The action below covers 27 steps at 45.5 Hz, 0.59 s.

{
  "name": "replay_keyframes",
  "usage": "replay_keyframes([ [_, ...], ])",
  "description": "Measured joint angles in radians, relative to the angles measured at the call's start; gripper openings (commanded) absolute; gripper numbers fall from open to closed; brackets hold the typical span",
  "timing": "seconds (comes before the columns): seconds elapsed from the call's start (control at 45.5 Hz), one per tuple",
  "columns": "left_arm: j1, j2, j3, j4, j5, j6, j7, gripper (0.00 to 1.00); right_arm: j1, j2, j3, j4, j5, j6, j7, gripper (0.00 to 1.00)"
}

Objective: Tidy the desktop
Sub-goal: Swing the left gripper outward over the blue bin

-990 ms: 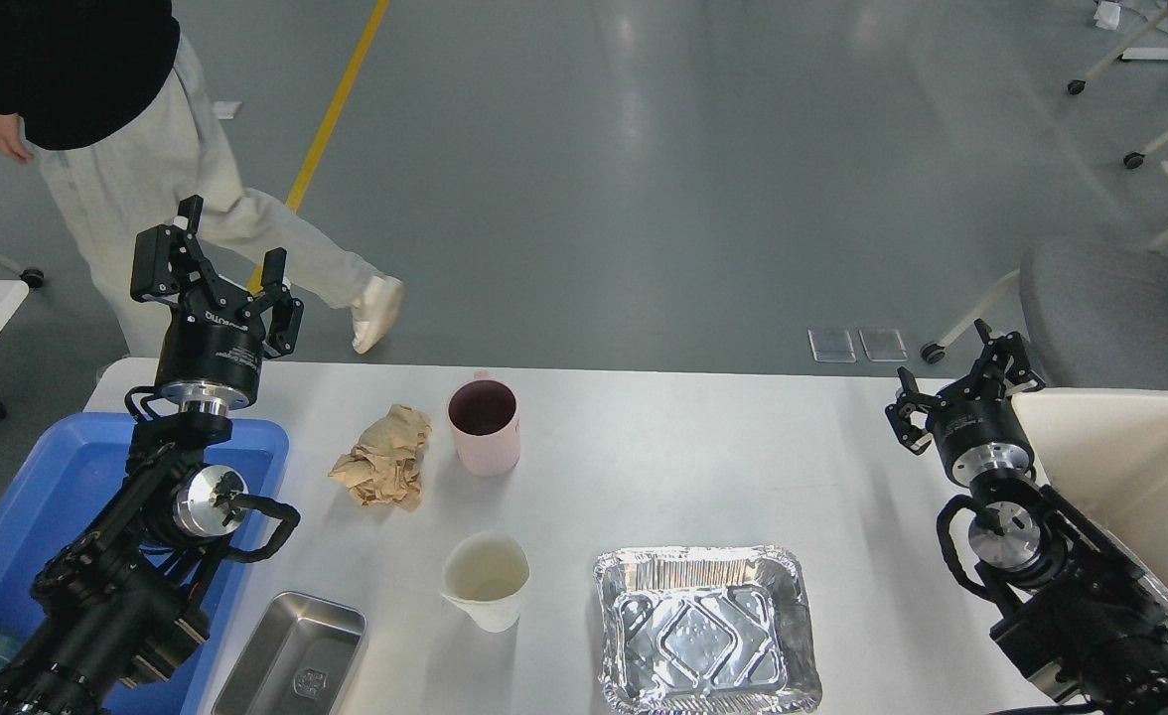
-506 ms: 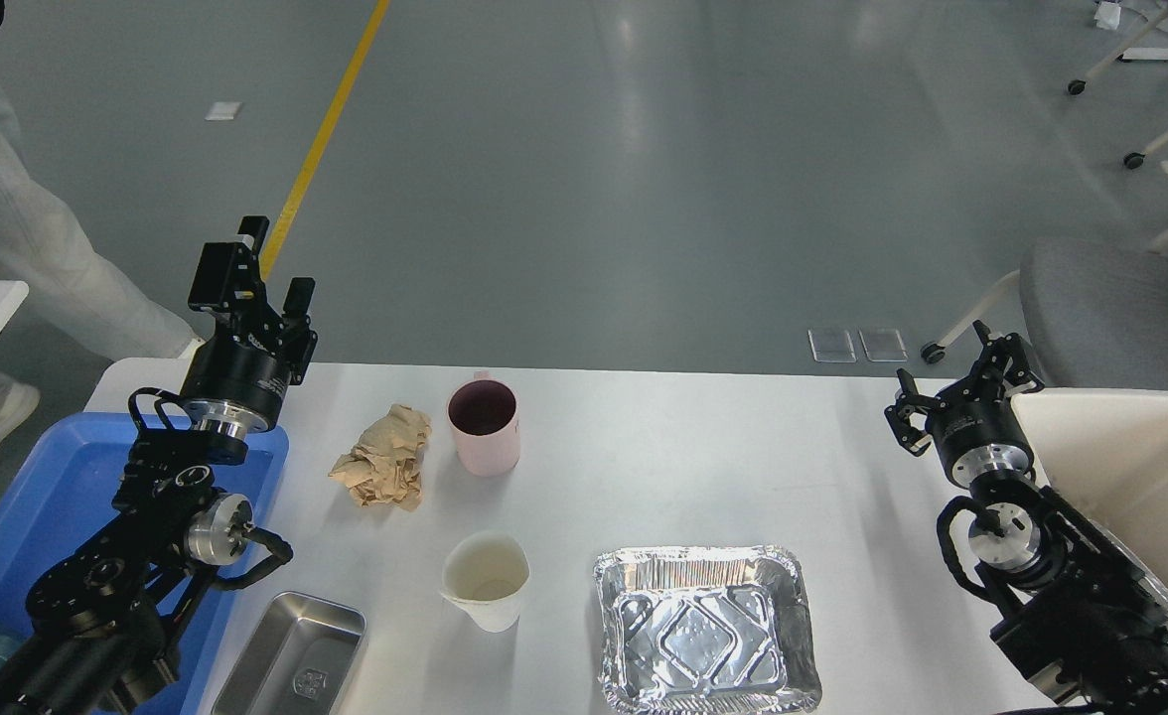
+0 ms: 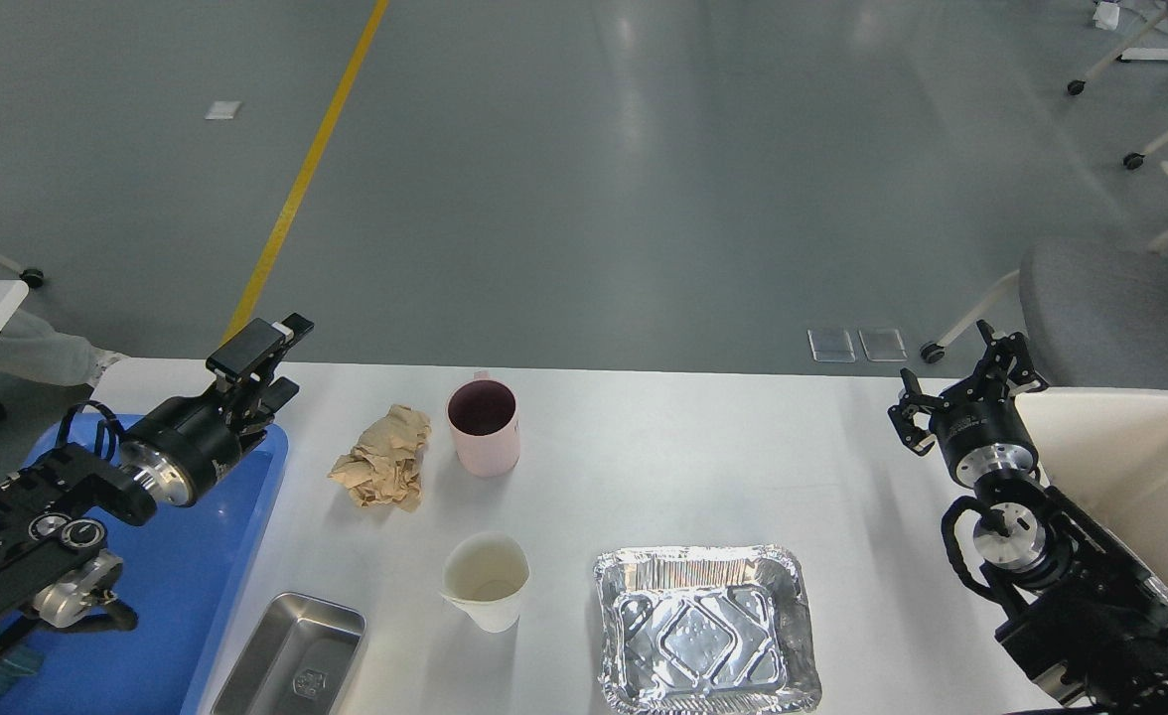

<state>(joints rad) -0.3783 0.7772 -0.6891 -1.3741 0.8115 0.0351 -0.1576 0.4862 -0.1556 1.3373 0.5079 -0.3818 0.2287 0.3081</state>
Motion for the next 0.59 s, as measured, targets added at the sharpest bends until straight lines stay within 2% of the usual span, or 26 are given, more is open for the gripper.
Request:
replay_keyframes([
  [0.242, 0.003, 0.249, 0.079, -0.135, 0.001, -0.022, 0.032, 0.98, 0.004, 0.005, -0.003, 0.002, -0.003, 0.0, 0.0, 1.0],
  [0.462, 0.005, 0.468, 0.083, -0.226, 0.01, -0.063, 0.033, 0.98, 0.012, 0.007, -0.003, 0.009, -0.008, 0.0, 0.0, 1.0],
  [0.594, -0.004, 0.593, 0.083, -0.249, 0.019, -0.112, 0.017, 0.98, 0.016, 0.007, -0.003, 0.009, -0.012, 0.0, 0.0, 1.0],
])
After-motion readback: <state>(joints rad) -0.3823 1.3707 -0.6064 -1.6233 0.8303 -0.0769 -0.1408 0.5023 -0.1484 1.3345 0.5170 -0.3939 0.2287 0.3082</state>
